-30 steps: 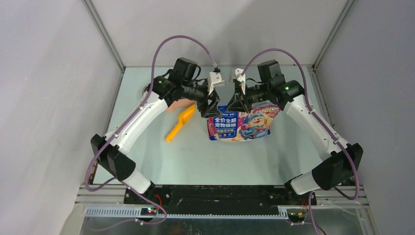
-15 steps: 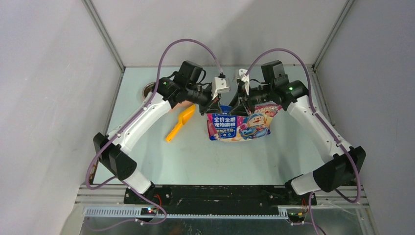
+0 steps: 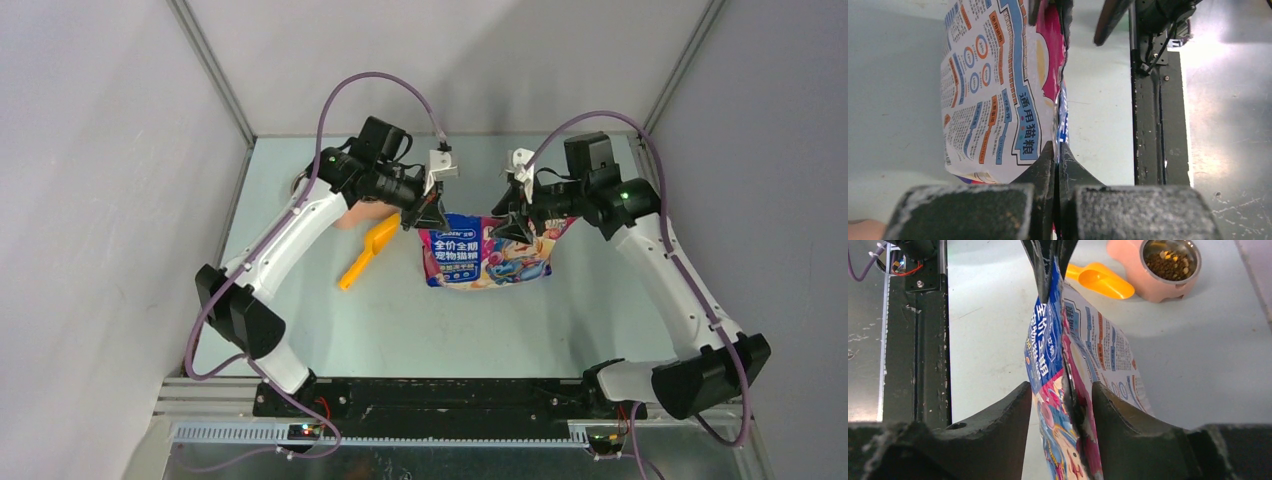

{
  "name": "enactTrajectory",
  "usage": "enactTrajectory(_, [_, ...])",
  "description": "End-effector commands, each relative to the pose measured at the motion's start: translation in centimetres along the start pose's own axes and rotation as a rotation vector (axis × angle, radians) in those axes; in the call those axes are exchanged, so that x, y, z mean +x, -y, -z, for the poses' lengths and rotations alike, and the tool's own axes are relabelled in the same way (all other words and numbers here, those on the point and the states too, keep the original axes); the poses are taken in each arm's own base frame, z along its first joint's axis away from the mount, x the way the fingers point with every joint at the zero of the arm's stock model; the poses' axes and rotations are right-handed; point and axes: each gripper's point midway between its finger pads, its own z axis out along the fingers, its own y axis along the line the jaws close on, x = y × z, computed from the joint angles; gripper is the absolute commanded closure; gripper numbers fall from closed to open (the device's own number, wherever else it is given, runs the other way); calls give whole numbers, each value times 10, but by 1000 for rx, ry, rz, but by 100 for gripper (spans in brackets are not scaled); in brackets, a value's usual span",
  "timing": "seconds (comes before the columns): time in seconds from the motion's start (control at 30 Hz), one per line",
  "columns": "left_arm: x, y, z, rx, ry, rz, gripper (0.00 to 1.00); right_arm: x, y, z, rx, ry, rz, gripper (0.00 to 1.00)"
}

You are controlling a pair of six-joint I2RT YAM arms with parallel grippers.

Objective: Serve the pet food
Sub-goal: Close the pet food bag at the center of the board.

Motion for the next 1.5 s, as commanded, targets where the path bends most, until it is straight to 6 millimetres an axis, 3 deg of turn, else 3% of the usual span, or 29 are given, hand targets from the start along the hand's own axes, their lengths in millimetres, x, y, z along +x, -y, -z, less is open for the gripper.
enactTrajectory(0.0, [-41,40,22,139,134,-78,100,3,3,-4,-26,-14,-10,51])
enactTrajectory(0.07, [-42,41,22,142,141,-73,100,5,-1,-7,-62,-21,-32,57])
enactTrajectory(0.13, [-42,40,21,135,145,-68,100,8,-5,-9,-93,-32,-54,74])
enactTrajectory(0.17, [-42,37,21,121,141,-59,100,9,-6,-10,-106,-36,-62,88])
enactTrajectory(0.23, [-42,31,20,91,135,-56,98,11,-7,-11,-119,-50,-83,100])
enactTrajectory(0.33, [-41,24,16,45,114,-73,61,11,-9,-11,-124,-45,-104,100])
enactTrajectory(0.4, [-42,21,12,14,99,-94,44,7,-10,-10,-128,-31,-112,100])
enactTrajectory(0.47, [-43,20,7,-4,85,-116,37,3,-12,-9,-134,-15,-115,100])
enactTrajectory(0.57, [-43,19,1,-16,64,-137,36,-3,-13,-7,-140,4,-119,100])
enactTrajectory(0.77, [-30,16,-14,-28,-18,-159,38,-5,-14,-5,-137,20,-130,100])
enactTrajectory(0.9, [-25,11,-16,-55,-33,-165,53,-7,-16,-4,-145,32,-126,100])
enactTrajectory(1.1, [-18,7,-18,-76,-64,-180,49,-11,-19,-1,-154,47,-121,100])
enactTrajectory(1.23, [-15,8,-21,-68,-75,-178,54,-13,-20,-1,-155,50,-118,100])
enactTrajectory(1.37, [-11,15,-24,-27,-87,-176,72,-14,-22,0,-159,56,-115,100])
enactTrajectory(1.47, [-10,20,-25,4,-94,-175,97,-15,-22,1,-159,59,-111,100])
